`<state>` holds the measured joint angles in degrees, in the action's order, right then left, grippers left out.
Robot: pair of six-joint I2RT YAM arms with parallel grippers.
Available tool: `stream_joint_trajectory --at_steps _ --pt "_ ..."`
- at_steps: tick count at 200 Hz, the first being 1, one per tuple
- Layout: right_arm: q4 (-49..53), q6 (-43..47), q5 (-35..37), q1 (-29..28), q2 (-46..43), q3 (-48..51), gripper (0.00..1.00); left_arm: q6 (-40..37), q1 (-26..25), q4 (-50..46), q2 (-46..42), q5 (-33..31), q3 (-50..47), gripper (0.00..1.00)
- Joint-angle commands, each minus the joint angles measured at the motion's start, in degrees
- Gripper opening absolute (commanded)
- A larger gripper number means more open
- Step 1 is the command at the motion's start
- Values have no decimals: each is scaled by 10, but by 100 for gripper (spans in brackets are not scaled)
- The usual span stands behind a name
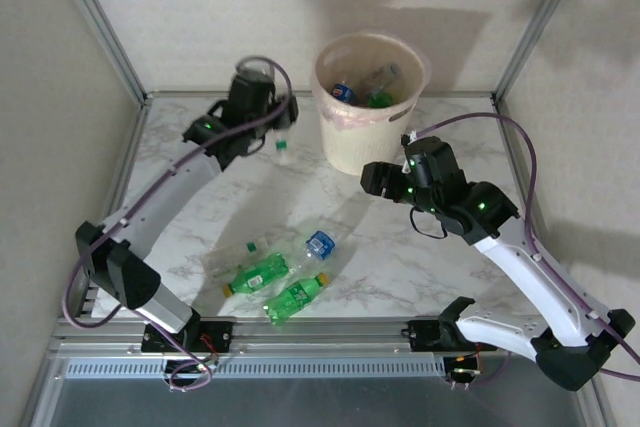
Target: Put the plastic bottles in the bin
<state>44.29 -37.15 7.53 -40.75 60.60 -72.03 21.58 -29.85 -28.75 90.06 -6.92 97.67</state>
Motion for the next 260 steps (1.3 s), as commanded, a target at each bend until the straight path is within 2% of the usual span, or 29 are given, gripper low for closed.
stream_joint_trajectory --at_steps 1,23,47,80,100,127,146,175,205,227,260 --pt "-28 0 9 2 0 -7 75 51 -3 4 18 22 101 52" --pt "-34 3 6 3 -3 -6 75 84 -4 62 72 78 179 52" --pt "-39 2 2 5 -10 0 75 107 -4 94 164 105 282 52" --pt "-37 -5 1 5 -26 6 75 145 -4 100 292 122 436 52" --pt "-30 -12 9 5 -41 14 74 157 -4 102 346 124 491 53" --pt "-22 -22 22 5 -61 27 75 163 -4 129 370 129 487 56" --pt "-20 -29 26 5 -68 35 75 165 -4 133 382 123 485 76" --pt "-17 -38 34 5 -72 32 75 151 -3 136 379 111 478 93" --pt "-16 -40 37 5 -64 28 75 136 -3 132 359 97 472 97" --pt "-17 -24 13 -2 -36 21 75 122 -3 118 323 89 458 97" --pt "-17 -26 -6 -32 13 31 74 88 -4 144 197 56 326 100"
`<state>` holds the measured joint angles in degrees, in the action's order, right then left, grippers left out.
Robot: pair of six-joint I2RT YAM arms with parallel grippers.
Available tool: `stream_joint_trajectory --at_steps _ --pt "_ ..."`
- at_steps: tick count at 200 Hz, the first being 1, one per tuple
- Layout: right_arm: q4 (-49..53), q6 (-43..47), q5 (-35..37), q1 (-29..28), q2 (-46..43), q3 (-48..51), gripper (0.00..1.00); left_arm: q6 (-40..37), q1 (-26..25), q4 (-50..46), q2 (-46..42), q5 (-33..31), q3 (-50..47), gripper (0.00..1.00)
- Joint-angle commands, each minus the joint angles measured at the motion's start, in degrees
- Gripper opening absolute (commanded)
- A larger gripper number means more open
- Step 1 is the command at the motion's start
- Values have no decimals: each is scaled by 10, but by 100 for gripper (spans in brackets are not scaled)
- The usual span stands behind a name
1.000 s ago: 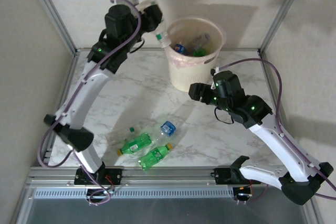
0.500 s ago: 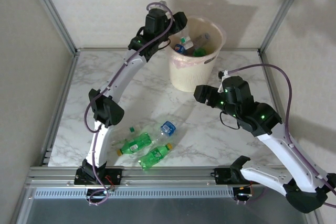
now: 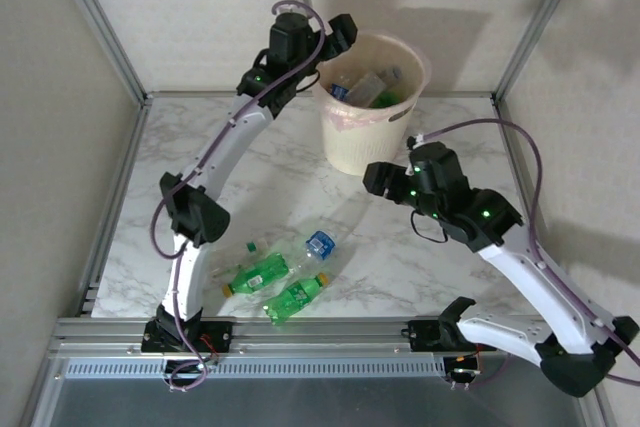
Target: Put the plastic bottles in the bin
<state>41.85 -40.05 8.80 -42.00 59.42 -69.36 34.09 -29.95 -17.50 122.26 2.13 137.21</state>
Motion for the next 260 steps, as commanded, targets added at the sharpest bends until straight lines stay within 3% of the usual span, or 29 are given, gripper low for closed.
stream_joint_trajectory --at_steps 1,59,82,102,152,218,260 --pt "6 3 -20 -21 25 6 74 -39 -3 32 -129 -36 -75 100" --pt "-90 -46 -99 -83 62 132 74 -76 -1 93 -376 -93 -421 99" --pt "-126 -49 -158 -121 77 171 77 -70 1 77 -430 -100 -508 100" --pt "-113 -51 -164 -152 101 178 80 -56 9 60 -465 -100 -564 100" --pt "-122 -89 -168 -172 141 196 80 -33 31 16 -496 -91 -647 99" --pt "-104 -83 -202 -283 195 173 82 -29 55 22 -496 -50 -687 97" --pt "-146 -104 -238 -314 246 166 83 -28 56 26 -497 -30 -706 96"
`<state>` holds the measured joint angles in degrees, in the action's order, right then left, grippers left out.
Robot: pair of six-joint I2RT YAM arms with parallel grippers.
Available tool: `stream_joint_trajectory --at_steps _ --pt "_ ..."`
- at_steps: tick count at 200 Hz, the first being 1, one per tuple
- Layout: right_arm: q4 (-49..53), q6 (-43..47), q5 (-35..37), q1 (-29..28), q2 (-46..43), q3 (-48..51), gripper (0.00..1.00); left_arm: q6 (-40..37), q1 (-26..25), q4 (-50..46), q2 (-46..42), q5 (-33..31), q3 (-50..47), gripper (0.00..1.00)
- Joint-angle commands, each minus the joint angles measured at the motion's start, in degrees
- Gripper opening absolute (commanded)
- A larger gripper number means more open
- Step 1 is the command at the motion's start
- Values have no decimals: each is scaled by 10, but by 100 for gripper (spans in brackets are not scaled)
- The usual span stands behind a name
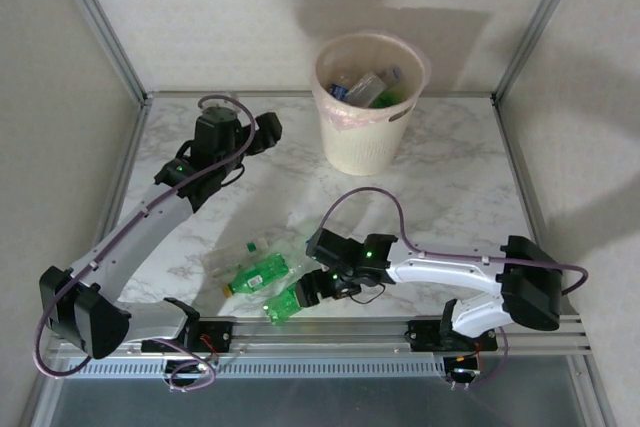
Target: Put the plastic bottles in the bin
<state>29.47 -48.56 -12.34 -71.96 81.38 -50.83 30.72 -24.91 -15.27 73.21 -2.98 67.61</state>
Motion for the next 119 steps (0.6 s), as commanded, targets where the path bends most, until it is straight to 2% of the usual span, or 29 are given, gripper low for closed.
stream_joint_trajectory --at_steps 1,68,84,87,91,119 --pt "-23 -20 -26 -15 28 -20 83 6 6 4 -7 22 -11 96" --pt "-63 -119 3 -27 89 -34 87 -2 6 0 -45 38 -48 95" --pt "-48 -138 20 -27 110 -54 89 -5 6 0 -53 41 -56 95" --pt "-44 -142 24 -28 115 -59 95 -5 6 -1 -55 41 -58 95" --pt "-39 -145 28 -27 122 -66 97 -5 6 -2 -57 42 -59 95" --pt "1 -169 52 -29 166 -112 96 -10 6 -5 -64 47 -63 95"
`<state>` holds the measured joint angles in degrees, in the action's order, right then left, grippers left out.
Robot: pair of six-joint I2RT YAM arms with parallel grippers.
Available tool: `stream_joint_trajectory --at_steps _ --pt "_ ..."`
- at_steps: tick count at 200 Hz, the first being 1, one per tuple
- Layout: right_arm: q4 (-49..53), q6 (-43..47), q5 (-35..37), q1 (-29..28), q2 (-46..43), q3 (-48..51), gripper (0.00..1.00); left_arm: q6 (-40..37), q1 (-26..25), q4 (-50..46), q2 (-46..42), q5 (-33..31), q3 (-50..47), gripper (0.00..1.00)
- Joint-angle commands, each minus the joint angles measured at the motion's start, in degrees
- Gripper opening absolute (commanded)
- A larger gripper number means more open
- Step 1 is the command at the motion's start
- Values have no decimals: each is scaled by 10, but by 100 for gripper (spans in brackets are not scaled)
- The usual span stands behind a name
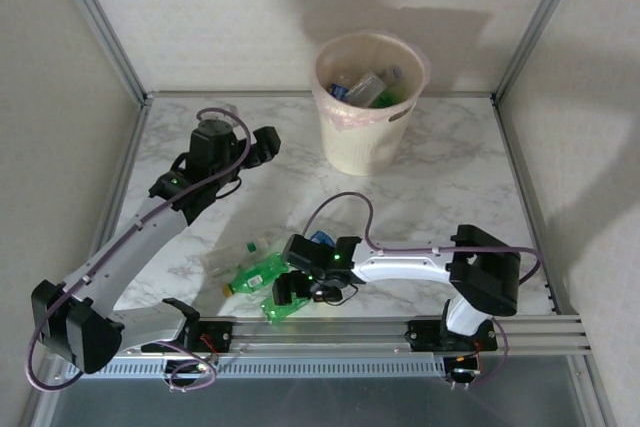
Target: Put the plastic bottles in the bin
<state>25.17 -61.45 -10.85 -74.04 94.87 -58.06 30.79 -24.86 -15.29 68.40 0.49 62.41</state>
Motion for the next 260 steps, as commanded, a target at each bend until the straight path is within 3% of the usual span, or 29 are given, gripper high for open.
stream_joint_trajectory --at_steps 1,64,113,209,235,260 --pt "47 -42 39 -8 32 -41 96 -11 6 -5 -16 12 -11 95" --pt "149 -61 75 -5 103 -100 95 -5 8 -2 -26 15 -11 94" --pt "158 -66 100 18 88 -80 93 6 9 -4 -36 16 -17 93" --pt "158 -38 145 56 -4 -30 52 39 9 7 -35 7 -17 93" --pt "189 -7 184 56 -64 -54 48 54 9 18 -28 0 -15 93" --pt "251 41 243 60 -122 -139 48 58 10 21 -12 -7 1 93"
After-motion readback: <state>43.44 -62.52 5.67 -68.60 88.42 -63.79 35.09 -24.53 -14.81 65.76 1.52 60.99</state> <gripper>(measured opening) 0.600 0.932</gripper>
